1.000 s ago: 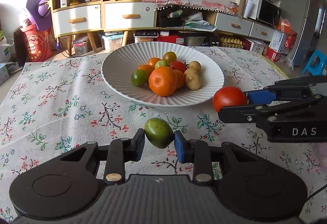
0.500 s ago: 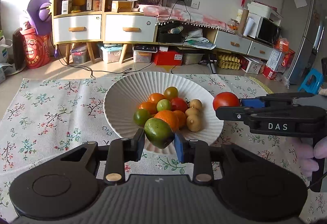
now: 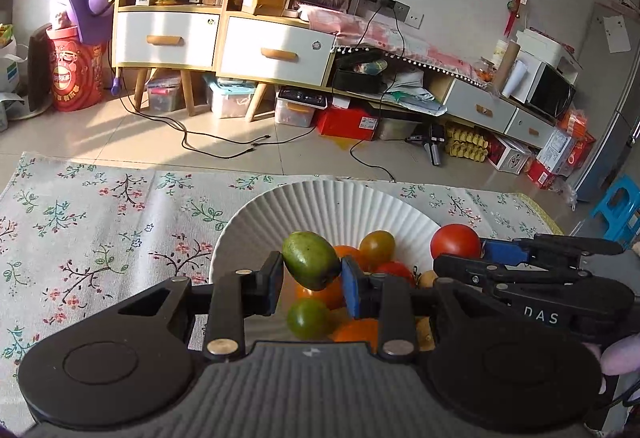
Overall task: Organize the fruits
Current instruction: 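Carry the lime and red tomato in both tools over the bowl, then open both tools to drop the lime and red tomato into the bowl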
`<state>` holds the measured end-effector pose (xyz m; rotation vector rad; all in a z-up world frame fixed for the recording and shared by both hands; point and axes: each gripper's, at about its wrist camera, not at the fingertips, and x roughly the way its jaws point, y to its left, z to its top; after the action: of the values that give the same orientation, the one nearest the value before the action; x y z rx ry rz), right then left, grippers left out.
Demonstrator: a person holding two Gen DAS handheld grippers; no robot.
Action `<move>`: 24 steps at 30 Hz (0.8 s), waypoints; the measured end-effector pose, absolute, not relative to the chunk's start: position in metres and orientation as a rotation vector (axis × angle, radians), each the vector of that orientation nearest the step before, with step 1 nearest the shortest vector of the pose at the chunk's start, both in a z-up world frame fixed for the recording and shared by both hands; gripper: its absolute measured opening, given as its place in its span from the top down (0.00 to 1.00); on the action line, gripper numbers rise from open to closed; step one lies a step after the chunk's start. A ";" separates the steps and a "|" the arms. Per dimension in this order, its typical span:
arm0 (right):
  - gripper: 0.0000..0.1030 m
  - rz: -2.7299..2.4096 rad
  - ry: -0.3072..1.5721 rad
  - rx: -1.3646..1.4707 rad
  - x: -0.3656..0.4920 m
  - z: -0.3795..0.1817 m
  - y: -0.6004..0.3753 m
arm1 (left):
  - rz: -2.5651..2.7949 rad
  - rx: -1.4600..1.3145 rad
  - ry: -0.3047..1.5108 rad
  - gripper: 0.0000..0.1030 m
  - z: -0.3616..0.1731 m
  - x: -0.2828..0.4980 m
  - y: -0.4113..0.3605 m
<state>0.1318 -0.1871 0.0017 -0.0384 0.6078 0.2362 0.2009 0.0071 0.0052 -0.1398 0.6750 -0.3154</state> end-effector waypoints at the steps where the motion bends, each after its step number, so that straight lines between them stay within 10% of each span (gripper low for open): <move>1: 0.65 0.233 0.609 -0.036 0.134 0.001 -0.188 | -0.313 -0.146 0.677 0.72 0.004 0.204 0.007; 17: 0.65 0.268 0.627 -0.024 0.150 -0.002 -0.186 | -0.305 -0.162 0.707 0.69 -0.007 0.218 0.003; 24: 0.60 0.258 0.619 -0.019 0.147 0.004 -0.190 | -0.266 -0.103 0.678 0.50 0.000 0.206 0.003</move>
<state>0.1466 -0.1896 0.0038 -0.0191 0.6188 0.2579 0.2059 0.0034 -0.0001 -0.1030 0.6779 -0.2661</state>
